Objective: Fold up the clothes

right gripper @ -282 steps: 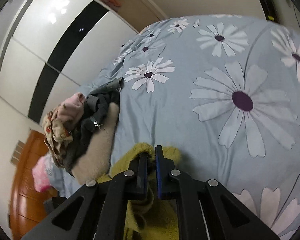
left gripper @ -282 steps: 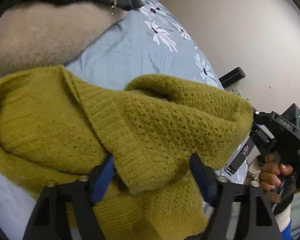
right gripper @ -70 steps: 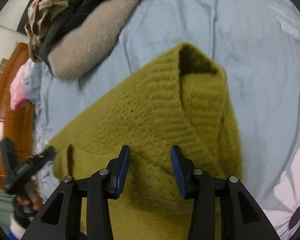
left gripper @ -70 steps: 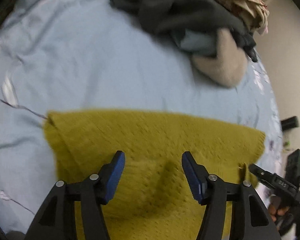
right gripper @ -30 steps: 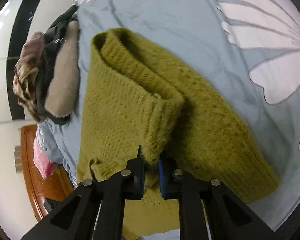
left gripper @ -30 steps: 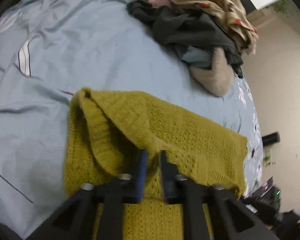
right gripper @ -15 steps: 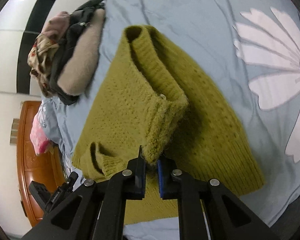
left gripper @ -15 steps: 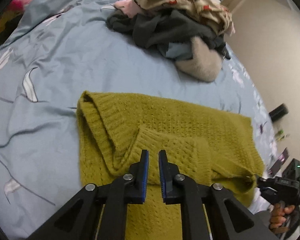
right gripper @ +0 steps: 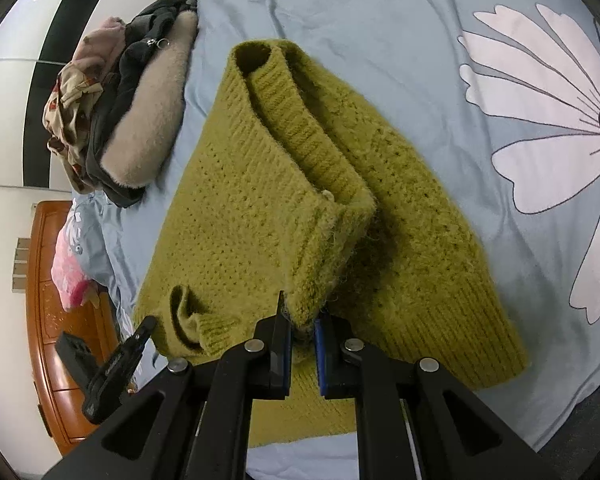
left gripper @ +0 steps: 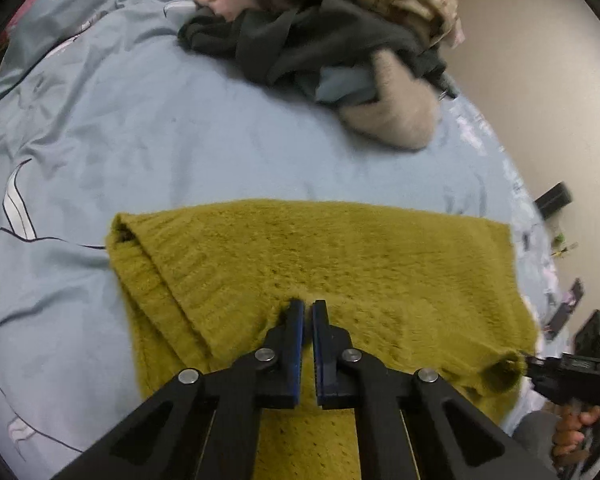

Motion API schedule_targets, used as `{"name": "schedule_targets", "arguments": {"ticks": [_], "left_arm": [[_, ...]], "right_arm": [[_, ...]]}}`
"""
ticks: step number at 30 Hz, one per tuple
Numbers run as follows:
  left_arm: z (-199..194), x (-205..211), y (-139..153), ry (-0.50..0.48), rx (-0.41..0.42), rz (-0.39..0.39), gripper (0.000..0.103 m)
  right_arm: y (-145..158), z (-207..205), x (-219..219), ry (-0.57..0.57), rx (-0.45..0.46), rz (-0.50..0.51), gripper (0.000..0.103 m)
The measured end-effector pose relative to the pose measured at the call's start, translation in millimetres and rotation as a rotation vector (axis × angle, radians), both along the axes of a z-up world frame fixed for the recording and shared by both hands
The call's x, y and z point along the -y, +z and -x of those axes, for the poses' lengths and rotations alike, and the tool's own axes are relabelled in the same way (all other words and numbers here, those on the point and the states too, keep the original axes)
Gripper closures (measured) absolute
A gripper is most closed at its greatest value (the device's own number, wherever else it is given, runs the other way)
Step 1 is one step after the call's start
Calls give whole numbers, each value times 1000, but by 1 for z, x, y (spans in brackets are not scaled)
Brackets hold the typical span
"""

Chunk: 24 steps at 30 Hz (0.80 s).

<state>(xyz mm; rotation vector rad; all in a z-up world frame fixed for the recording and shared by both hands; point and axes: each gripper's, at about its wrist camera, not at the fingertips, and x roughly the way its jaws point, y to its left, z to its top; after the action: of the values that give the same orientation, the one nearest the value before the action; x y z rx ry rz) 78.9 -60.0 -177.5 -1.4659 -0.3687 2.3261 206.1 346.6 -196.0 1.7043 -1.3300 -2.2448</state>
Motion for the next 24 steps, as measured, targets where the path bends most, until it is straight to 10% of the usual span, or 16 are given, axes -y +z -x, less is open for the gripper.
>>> {"name": "schedule_targets", "arguments": {"ticks": [7, 14, 17, 19, 24], "left_arm": [[-82, 27, 47, 65, -113, -173, 99], [-111, 47, 2, 295, 121, -135, 97], [-117, 51, -3, 376, 171, -221, 83], [-120, 53, -9, 418, 211, -278, 50], [-134, 48, -25, 481, 287, -433, 35]], "right_arm": [[18, -13, -6, 47, -91, -53, 94], [-18, -38, -19, 5, -5, -6, 94], [-19, -43, -21, -2, -17, 9, 94], [-20, -44, -22, -7, -19, 21, 93], [-23, -46, -25, -19, -24, 50, 93]]}}
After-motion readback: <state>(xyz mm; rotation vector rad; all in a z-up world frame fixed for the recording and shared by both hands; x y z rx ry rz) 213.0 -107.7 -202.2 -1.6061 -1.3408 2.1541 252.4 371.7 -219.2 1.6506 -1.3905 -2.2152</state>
